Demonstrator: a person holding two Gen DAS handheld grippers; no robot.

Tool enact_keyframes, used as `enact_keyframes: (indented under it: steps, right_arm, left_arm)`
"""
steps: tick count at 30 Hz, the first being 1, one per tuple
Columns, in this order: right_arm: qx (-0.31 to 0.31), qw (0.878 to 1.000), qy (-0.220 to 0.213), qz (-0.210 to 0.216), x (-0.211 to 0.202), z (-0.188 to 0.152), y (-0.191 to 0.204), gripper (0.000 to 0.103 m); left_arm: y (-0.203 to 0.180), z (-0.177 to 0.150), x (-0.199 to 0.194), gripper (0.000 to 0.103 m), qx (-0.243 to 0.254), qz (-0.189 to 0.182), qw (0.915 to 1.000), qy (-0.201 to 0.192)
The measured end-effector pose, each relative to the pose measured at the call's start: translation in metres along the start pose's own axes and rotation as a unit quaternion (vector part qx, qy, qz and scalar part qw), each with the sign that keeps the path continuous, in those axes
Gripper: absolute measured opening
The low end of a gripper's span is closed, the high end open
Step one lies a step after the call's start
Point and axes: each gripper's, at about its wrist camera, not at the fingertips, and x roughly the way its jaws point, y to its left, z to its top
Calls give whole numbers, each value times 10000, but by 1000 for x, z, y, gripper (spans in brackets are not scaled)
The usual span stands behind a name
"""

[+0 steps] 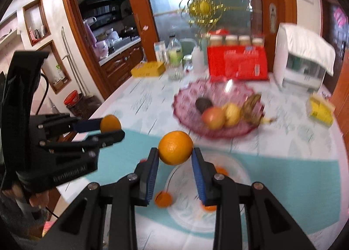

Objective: Organize fruits
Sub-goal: 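Carry both held mandarins up and into the pink glass bowl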

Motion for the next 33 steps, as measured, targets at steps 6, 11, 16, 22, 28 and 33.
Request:
enact_keyframes:
  steps: [6, 11, 16, 22, 28, 33]
  right_arm:
    - [-83, 9988, -380, -295, -7, 63, -16, 31]
    - [-23, 9972, -528, -536, 3, 104, -32, 31]
    - [106, 9969, -440, -639, 30, 125, -46, 31]
    - [280, 9978, -19, -592, 89, 124, -60, 31]
    - [319, 9971, 511, -469, 148, 108, -64, 31]
    - [298, 9942, 959, -388, 194, 89, -62, 32]
  left_arm:
    - [12, 69, -6, 32, 186, 137, 9987, -463]
    - [16, 111, 6, 32, 322, 203, 9973, -624]
    - [13, 132, 41, 32, 441, 211, 9975, -517]
    - [20, 132, 106, 32, 385, 122, 9992, -46]
    - [34, 128, 164, 32, 397, -13, 9986, 349]
    - [42, 122, 204, 32, 438, -68, 9973, 593]
